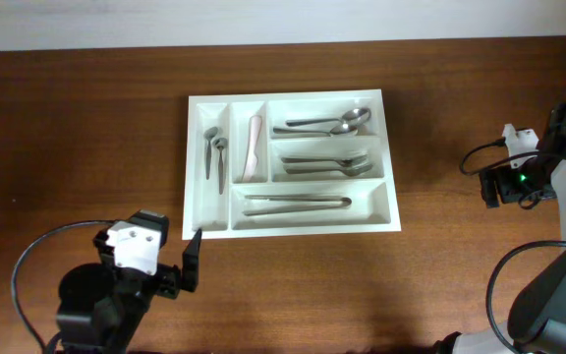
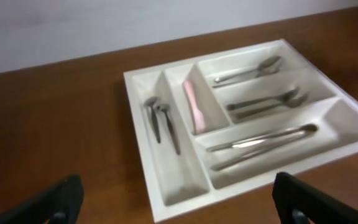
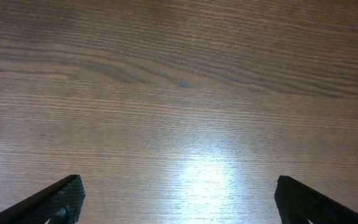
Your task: Pack container
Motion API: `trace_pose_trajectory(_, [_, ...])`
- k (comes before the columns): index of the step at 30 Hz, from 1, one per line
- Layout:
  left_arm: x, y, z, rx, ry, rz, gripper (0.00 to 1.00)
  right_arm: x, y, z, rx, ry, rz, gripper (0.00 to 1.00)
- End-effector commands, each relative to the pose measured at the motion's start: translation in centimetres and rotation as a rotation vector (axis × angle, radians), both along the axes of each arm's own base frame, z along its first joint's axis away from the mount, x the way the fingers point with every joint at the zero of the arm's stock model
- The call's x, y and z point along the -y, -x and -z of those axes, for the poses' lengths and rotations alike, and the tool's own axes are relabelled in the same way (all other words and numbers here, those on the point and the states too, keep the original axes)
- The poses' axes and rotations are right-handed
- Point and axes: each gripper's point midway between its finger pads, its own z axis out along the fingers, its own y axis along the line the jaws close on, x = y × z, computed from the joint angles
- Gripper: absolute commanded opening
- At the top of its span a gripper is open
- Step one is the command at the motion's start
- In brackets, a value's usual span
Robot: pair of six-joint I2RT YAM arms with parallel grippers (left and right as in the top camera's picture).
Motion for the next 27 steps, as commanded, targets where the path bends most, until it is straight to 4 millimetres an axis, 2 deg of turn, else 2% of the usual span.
trace_pose_trajectory(1, [-0.1,0.0,0.1,0.099,-0.071,0.037,0.99,0.0,0.0,0.0,0.002,-0.002,0.003,0.99])
trace_pose_trajectory(8, [-0.6,0.4,0.1,0.314,-0.11,0.03,0.99,0.0,0.0,0.0,0.002,-0.002,0.003,0.99])
trace_pose_trajectory(14, [-1.0,-0.7,0.5,0.45,-0.109,0.007,0.99,0.0,0.0,0.0,0.002,-0.002,0.002,0.99])
trace_pose_trajectory(22, [-2.0,-1.0,2.2,0.536,-0.12,-0.037,0.99,0.0,0.0,0.0,0.002,-0.002,0.002,0.99])
trace_pose_trajectory(27, [-2.0,-1.2,3.0,0.523,-0.12,-0.038,0.99,0.0,0.0,0.0,0.002,-0.002,0.003,0.99])
